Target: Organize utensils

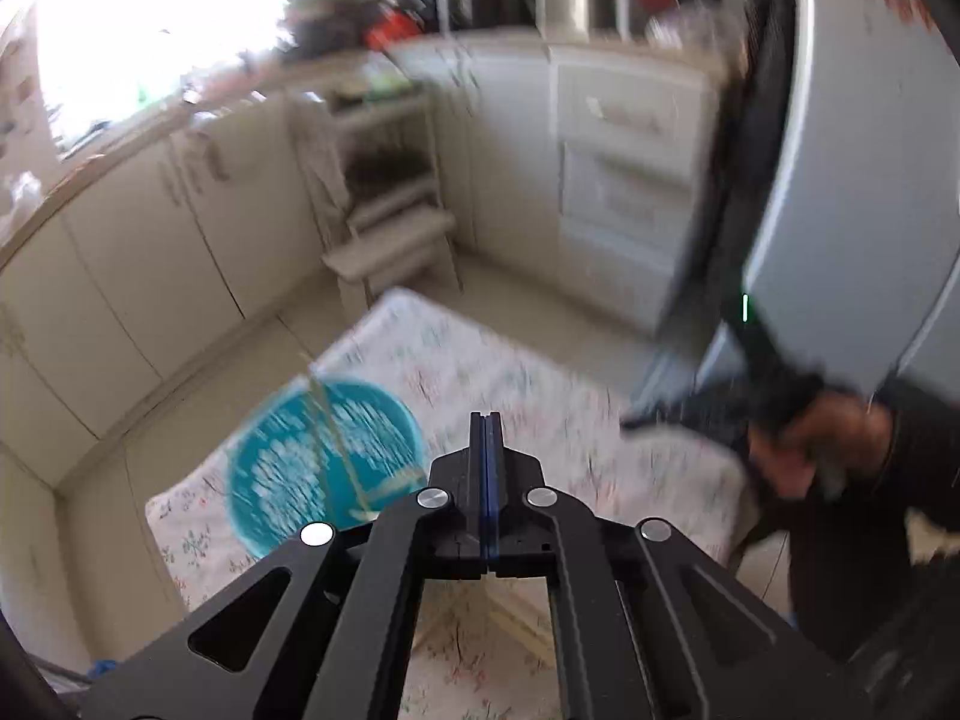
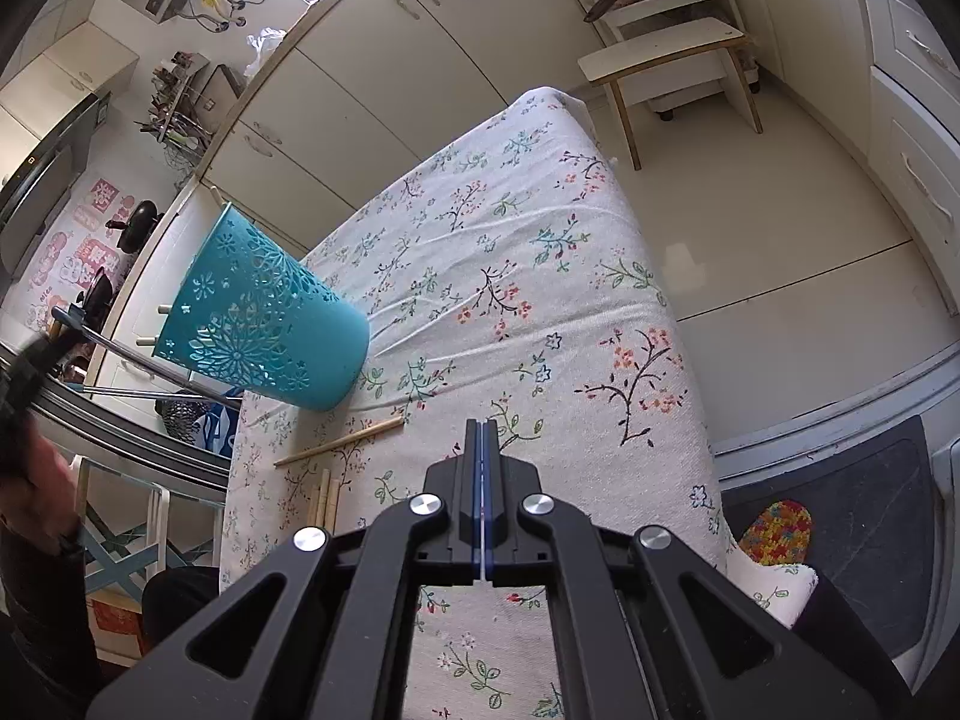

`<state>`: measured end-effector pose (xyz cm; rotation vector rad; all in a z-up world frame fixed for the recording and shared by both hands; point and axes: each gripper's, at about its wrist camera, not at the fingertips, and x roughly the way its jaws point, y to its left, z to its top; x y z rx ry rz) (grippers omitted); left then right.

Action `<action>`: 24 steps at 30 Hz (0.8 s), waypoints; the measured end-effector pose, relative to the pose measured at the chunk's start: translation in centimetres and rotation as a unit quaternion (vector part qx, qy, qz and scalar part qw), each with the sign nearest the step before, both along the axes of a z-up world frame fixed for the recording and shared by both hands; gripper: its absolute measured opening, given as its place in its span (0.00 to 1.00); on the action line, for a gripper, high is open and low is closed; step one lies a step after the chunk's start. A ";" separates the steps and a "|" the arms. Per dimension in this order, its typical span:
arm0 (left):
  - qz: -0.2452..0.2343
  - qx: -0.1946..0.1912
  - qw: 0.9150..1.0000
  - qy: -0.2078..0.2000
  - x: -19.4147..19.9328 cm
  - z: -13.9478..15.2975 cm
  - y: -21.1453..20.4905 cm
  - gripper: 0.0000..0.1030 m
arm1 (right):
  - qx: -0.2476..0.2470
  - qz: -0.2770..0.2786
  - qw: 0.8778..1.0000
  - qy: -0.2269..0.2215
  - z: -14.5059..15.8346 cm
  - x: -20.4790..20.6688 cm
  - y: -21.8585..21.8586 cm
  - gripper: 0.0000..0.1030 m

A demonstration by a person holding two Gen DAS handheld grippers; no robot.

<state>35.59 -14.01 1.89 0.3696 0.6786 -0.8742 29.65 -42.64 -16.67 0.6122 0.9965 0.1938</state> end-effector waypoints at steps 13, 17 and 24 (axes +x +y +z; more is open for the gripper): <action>-0.004 -0.088 0.996 0.027 4.8 -0.7 -0.6 0.00 | 0.002 -0.005 1.000 0.010 -0.5 0.2 -0.3 0.01; -0.100 0.118 0.988 0.017 0.5 -6.9 -6.8 0.12 | 0.009 0.004 1.000 0.003 -0.3 0.4 0.2 0.01; -0.133 0.290 0.947 0.023 1.0 -17.5 -10.5 0.43 | 0.007 0.017 1.000 -0.002 0.0 0.2 0.8 0.01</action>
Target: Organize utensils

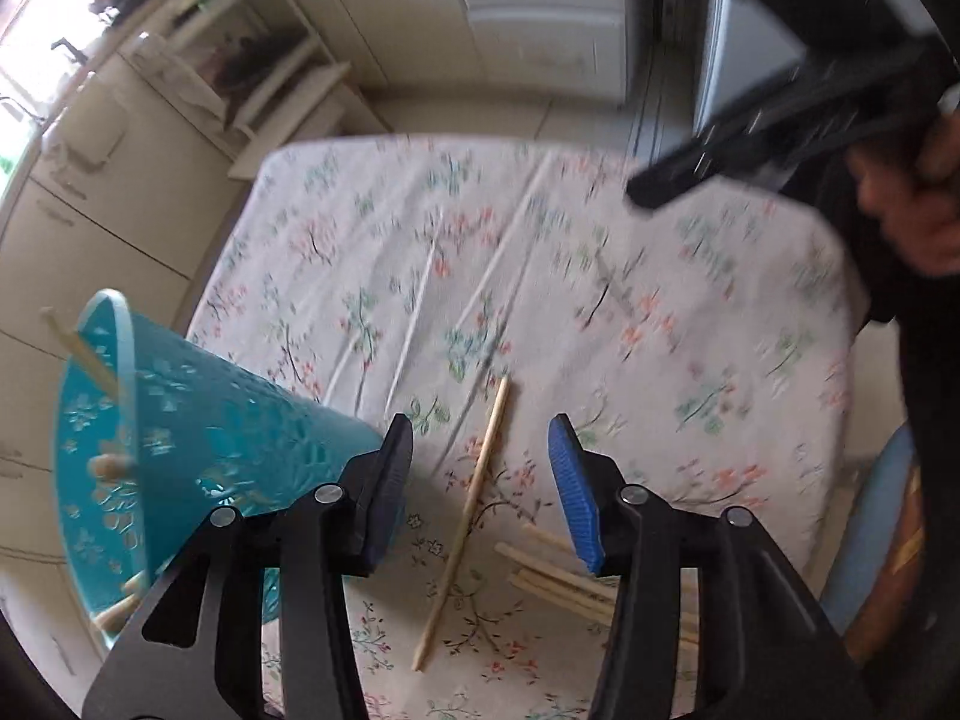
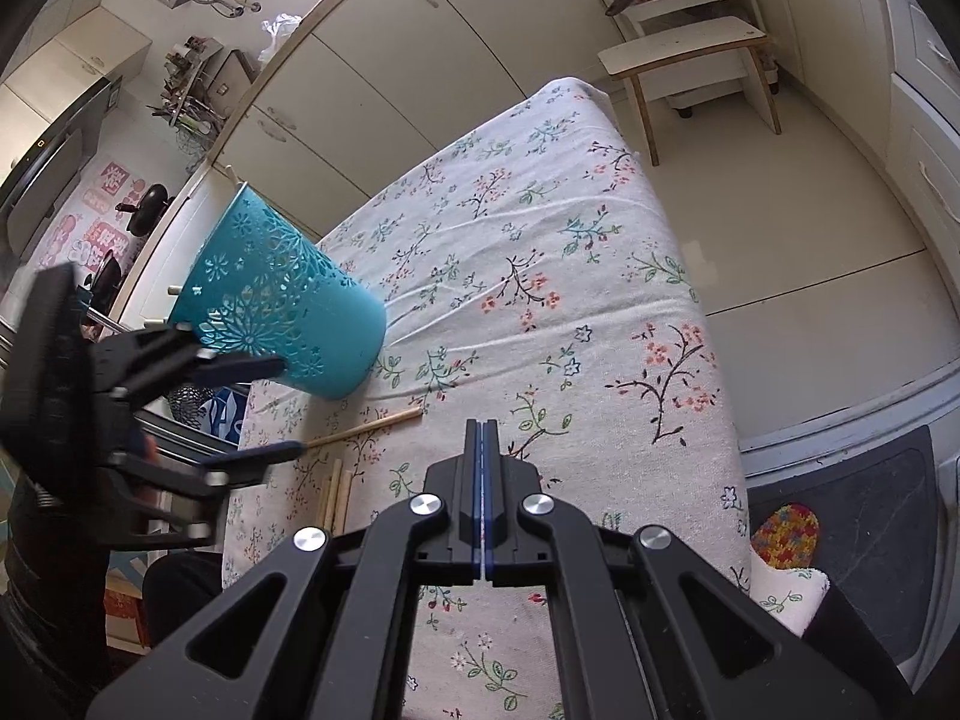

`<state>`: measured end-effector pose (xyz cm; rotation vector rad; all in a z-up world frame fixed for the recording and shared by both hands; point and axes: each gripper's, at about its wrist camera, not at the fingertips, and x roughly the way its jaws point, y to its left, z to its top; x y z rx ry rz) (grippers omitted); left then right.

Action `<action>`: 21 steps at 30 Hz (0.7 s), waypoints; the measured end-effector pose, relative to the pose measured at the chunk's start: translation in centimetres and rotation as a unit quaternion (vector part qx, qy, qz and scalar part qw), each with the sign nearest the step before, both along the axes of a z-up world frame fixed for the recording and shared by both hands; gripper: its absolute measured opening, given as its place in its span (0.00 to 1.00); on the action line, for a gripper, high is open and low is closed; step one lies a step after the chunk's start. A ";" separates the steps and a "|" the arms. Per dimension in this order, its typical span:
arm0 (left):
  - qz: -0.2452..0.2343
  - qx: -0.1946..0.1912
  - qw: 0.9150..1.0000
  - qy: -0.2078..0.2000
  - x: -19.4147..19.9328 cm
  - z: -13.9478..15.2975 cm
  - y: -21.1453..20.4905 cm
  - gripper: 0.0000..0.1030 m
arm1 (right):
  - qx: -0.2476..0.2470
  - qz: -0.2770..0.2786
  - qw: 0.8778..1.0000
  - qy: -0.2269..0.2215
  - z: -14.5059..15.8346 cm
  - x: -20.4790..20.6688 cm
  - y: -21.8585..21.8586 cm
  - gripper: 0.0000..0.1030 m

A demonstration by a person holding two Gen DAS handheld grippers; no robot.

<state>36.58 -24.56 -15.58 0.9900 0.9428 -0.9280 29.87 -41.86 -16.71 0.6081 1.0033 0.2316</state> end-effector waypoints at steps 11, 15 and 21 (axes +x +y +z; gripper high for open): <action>-0.014 0.074 0.995 0.071 2.9 -5.9 0.3 0.35 | 0.023 -0.002 1.000 -0.013 0.6 -0.4 -0.5 0.01; -0.010 0.058 0.989 0.139 4.4 -6.2 0.8 0.11 | 0.024 -0.010 1.000 -0.014 0.7 -0.7 -0.9 0.31; 0.008 0.069 0.990 0.120 6.7 -6.6 1.4 0.07 | 0.014 -0.013 0.999 -0.037 1.5 -1.0 -0.8 0.59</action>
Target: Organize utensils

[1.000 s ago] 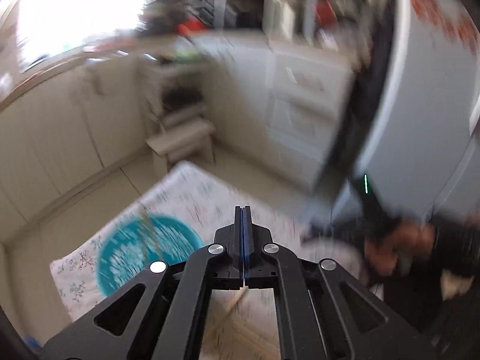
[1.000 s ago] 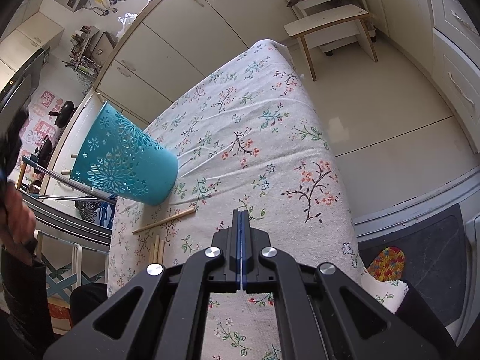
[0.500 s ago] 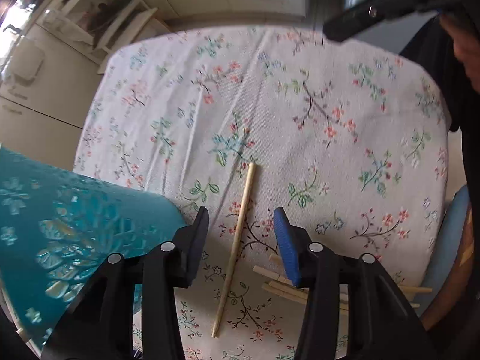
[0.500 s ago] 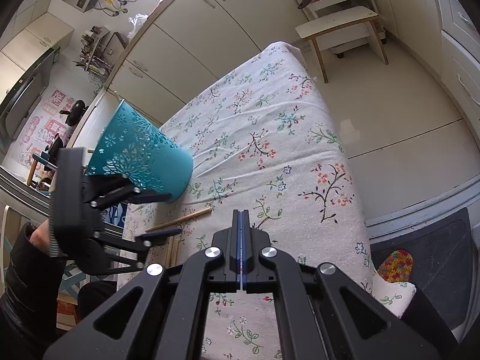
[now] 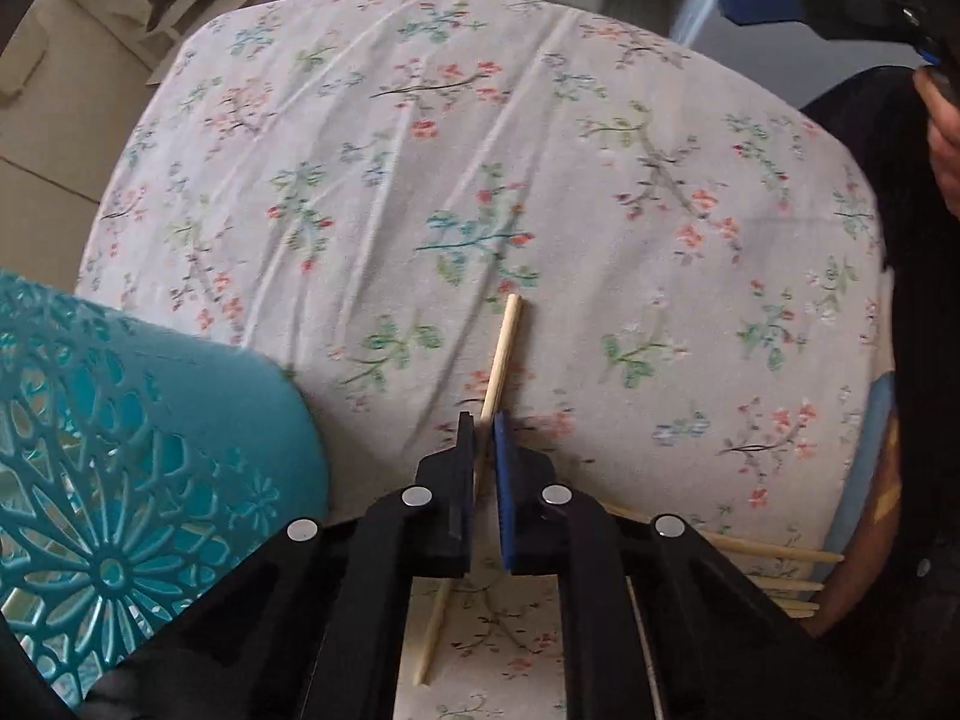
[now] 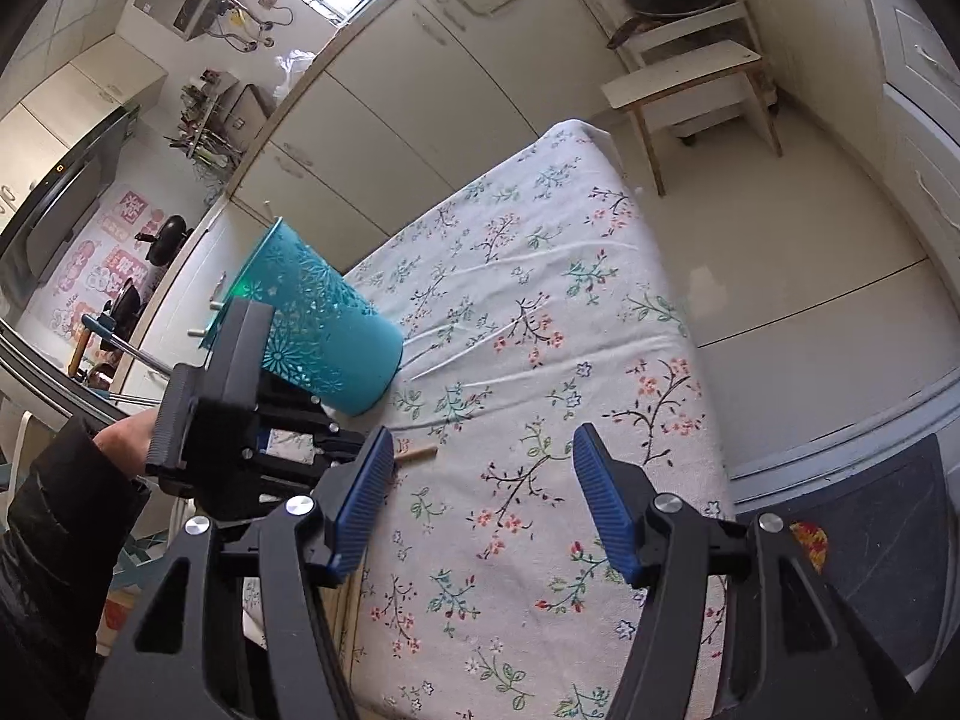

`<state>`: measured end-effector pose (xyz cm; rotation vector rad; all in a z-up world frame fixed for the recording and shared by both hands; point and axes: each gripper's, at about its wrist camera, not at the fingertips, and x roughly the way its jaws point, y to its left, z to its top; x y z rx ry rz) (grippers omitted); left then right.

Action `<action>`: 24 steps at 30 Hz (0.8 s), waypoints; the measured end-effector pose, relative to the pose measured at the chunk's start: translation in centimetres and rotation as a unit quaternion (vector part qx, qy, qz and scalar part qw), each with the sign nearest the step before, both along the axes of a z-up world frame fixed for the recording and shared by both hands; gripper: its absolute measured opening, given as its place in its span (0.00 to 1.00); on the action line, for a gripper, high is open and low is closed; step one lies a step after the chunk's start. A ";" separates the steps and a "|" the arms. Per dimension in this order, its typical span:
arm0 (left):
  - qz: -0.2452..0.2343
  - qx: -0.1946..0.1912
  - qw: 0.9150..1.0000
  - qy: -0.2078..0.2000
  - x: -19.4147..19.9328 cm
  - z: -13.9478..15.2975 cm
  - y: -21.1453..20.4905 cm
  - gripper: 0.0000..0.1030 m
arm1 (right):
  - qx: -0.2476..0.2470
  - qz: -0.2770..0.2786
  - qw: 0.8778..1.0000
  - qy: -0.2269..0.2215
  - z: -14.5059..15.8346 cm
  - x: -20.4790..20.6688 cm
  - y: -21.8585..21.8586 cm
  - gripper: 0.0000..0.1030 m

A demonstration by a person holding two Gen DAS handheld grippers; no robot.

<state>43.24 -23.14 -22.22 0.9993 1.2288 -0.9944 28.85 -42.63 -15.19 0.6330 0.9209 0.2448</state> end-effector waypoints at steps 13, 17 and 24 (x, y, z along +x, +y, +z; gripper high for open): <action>-0.003 0.000 0.999 -0.048 -2.4 0.6 0.5 0.04 | -0.006 0.000 1.000 0.004 -0.3 0.2 -0.1 0.59; 0.016 -0.037 0.997 -0.064 -4.3 2.8 1.3 0.03 | -0.007 -0.003 1.000 0.005 -0.4 0.2 -0.2 0.59; 0.072 -0.181 0.979 -0.063 -6.3 12.1 4.6 0.04 | -0.012 -0.002 1.000 0.008 -0.5 0.2 -0.1 0.59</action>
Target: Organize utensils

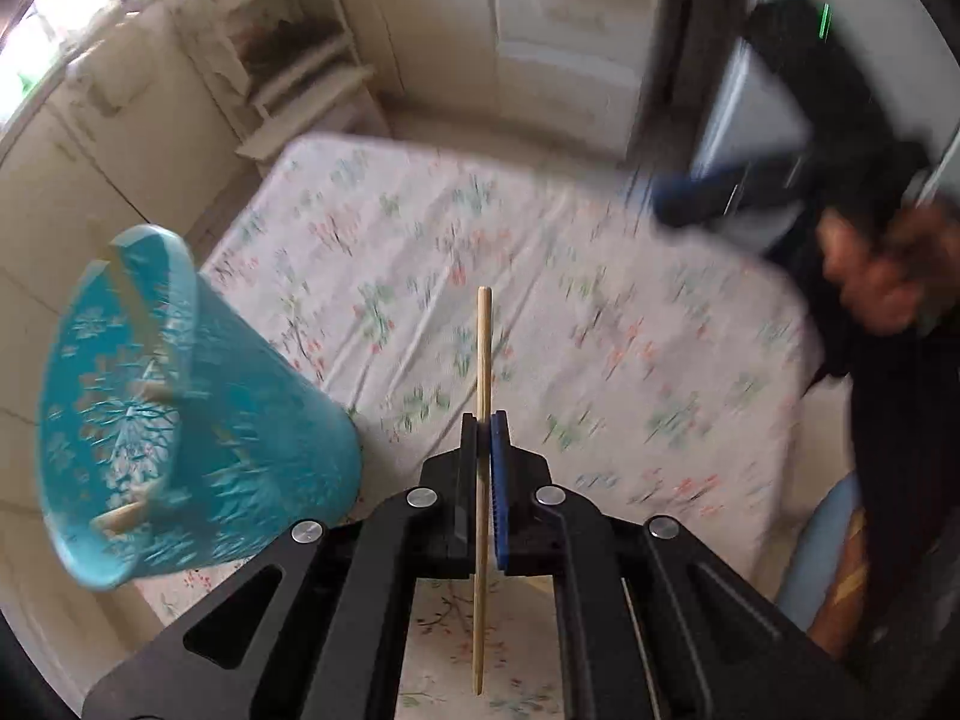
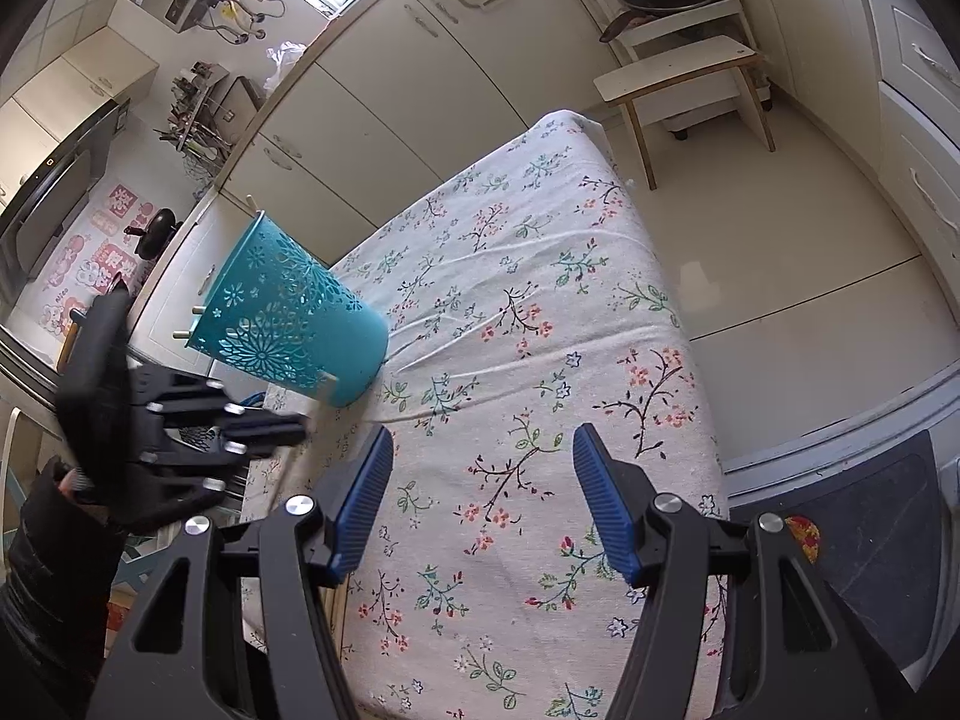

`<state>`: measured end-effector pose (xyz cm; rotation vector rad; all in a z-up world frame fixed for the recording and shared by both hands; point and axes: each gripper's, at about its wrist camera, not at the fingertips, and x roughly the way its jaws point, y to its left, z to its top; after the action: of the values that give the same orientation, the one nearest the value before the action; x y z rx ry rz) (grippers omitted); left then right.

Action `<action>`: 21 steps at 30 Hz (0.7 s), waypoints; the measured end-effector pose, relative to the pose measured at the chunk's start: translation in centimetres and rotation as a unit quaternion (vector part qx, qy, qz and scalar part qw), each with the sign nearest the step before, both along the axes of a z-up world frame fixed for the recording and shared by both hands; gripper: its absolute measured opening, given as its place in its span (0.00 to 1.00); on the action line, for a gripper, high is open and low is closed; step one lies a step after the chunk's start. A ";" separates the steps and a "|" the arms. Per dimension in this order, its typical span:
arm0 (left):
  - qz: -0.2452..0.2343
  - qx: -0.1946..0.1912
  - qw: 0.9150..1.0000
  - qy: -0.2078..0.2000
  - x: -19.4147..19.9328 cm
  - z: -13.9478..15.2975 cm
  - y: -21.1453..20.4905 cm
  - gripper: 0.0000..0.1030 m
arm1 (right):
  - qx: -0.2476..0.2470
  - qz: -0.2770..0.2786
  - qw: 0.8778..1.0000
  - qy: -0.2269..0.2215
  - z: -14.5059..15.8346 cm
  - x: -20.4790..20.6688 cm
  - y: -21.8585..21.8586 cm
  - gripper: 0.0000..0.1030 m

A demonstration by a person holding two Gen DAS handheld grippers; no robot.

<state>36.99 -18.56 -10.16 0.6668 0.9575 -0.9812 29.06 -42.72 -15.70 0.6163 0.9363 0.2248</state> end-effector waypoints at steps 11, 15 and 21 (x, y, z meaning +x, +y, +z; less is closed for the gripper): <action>0.212 -0.279 0.930 -0.112 6.9 14.9 9.0 0.04 | -0.021 0.007 1.000 0.015 -0.8 0.3 1.0 0.59; 0.282 -0.312 0.895 -0.147 8.9 13.7 9.3 0.04 | -0.030 0.008 0.999 0.022 -1.2 0.5 1.2 0.59; 0.342 -0.271 0.887 -0.151 10.7 7.7 8.7 0.04 | -0.084 0.044 0.995 0.005 -0.7 0.5 3.7 0.59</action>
<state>47.72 -9.90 -2.48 -0.0186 0.5283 -0.4465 29.53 -39.02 -16.40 0.4217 0.9827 0.2188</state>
